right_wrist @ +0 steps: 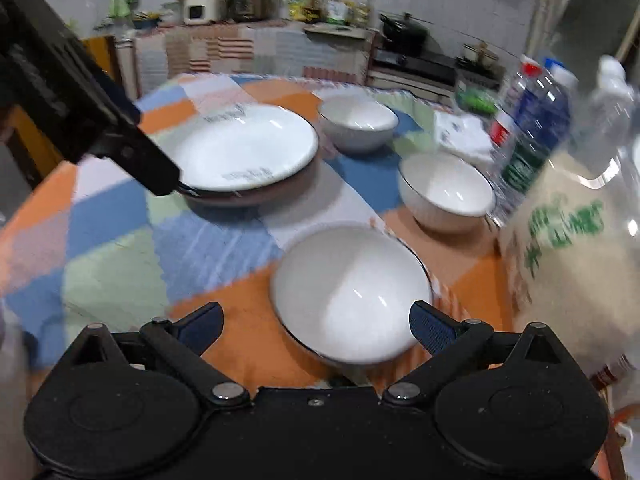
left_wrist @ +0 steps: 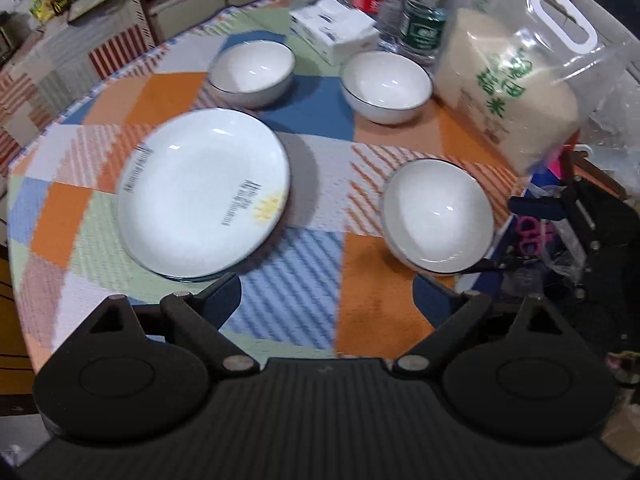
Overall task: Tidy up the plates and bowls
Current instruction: 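Reach the left tool to a white bowl rim and grasp it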
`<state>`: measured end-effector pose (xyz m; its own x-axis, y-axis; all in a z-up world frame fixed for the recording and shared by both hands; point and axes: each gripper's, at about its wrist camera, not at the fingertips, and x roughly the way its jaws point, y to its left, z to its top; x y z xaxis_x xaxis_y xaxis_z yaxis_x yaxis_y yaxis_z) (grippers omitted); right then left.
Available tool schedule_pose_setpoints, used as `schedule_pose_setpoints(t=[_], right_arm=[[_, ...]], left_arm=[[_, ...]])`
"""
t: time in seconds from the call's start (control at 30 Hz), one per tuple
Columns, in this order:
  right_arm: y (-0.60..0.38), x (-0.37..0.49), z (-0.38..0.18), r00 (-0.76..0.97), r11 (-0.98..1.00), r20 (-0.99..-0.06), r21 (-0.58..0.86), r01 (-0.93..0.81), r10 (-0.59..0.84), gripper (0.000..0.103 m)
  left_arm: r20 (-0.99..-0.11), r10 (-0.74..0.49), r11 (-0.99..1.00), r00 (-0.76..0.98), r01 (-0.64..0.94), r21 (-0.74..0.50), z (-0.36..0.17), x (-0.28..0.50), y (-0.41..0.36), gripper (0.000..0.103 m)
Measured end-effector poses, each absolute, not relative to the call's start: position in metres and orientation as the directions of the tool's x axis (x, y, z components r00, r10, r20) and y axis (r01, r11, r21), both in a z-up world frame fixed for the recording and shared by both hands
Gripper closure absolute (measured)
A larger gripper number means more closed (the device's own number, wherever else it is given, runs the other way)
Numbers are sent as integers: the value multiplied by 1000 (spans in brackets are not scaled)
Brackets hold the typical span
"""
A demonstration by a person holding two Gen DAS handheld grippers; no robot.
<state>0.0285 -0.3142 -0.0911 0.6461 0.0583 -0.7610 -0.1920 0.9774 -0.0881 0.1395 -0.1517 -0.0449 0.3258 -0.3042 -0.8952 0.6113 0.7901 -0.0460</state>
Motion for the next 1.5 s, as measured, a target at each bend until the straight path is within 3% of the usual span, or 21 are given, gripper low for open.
schedule_pose_setpoints(t=[0.23, 0.57, 0.6, 0.73, 0.83, 0.9, 1.03, 1.5], right_arm=[[-339, 38, -121, 619, 998, -783, 18, -66, 55, 2], [-341, 62, -156, 591, 992, -802, 12, -127, 85, 2], [-341, 64, -158, 592, 991, -801, 17, -132, 93, 2], [-340, 71, -163, 601, 989, -792, 17, -148, 104, 2], [-340, 74, -163, 614, 988, -782, 9, -152, 102, 2], [-340, 73, -163, 627, 989, -772, 10, -150, 103, 2], [-342, 72, -164, 636, 991, -765, 21, -135, 103, 2], [-318, 62, -149, 695, 987, -706, 42, -153, 138, 2]], left_arm=[[-903, -339, 787, 265, 606, -117, -78, 146, -178, 12], [-884, -380, 795, 272, 585, -162, -118, 160, -202, 14], [-884, -384, 797, 266, 579, -172, -122, 161, -203, 16], [-879, -412, 801, 241, 556, -223, -133, 166, -204, 50], [-856, -470, 800, 217, 513, -309, -137, 170, -199, 65], [-833, -518, 789, 195, 486, -377, -138, 172, -195, 70], [-842, -497, 802, 211, 483, -353, -140, 174, -197, 87], [-852, -435, 824, 290, 509, -247, -110, 158, -170, 88]])
